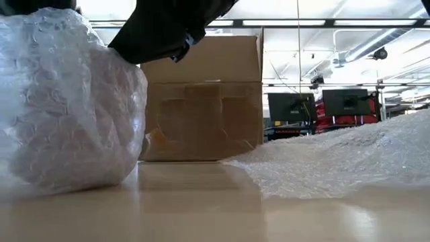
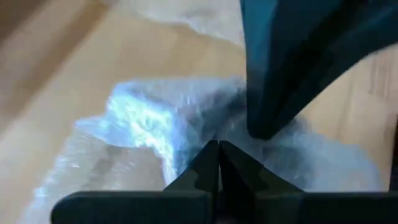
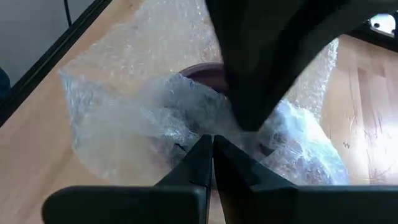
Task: Wrap mug
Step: Wrap the purple mug with transparent bubble wrap
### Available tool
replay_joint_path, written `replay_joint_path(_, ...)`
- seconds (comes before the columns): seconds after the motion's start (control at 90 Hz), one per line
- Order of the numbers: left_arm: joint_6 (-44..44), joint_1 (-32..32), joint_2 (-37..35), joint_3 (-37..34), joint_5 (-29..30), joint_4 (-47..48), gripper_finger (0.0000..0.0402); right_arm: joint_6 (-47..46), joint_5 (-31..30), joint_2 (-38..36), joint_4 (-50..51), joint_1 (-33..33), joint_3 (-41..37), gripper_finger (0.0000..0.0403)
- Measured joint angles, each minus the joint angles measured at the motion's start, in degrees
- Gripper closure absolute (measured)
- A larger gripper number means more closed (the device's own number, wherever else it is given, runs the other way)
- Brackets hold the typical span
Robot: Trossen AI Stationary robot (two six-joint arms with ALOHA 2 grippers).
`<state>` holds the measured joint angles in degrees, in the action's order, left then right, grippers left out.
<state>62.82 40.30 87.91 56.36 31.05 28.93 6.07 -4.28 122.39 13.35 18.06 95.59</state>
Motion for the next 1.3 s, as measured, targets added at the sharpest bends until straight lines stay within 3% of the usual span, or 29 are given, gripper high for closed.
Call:
replay_joint_path(0.233, -0.6, -0.4, -0.2, -9.3, 2.0, -20.2, 0.0401, 0.2, 0.5, -0.2, 0.2, 0.0, -0.1, 0.0401)
replay_joint_path(0.322, -0.9, -0.4, -1.3, -8.7, 1.2, -19.4, 0.0401, 0.6, 0.5, -0.2, 0.1, 0.1, -0.1, 0.0401)
replay_joint_path(0.5, -2.1, 0.9, -4.7, 0.5, -0.1, -4.7, 0.0402, 0.6, 0.2, -0.5, 0.4, 0.0, -0.1, 0.0401)
replay_joint_path(0.689, 0.2, 2.5, -5.0, 11.2, 0.2, 17.6, 0.0401, 0.5, 0.1, -0.7, 1.0, 0.0, -0.1, 0.0401)
replay_joint_path(0.978, 6.2, 2.1, -5.5, 13.3, -10.8, 37.1, 0.0396, 0.6, 0.1, -0.8, 1.7, 0.0, -0.1, 0.0401)
replay_joint_path(1.122, 12.1, 2.0, -5.5, 13.3, -18.0, 42.4, 0.0361, 0.6, 0.1, -0.8, 1.8, 0.0, -0.1, 0.0401)
replay_joint_path(1.3, 17.0, 2.0, -5.5, 13.3, -25.7, 45.1, 0.0275, 1.0, 0.1, -0.8, 1.8, 0.0, -0.1, 0.0401)
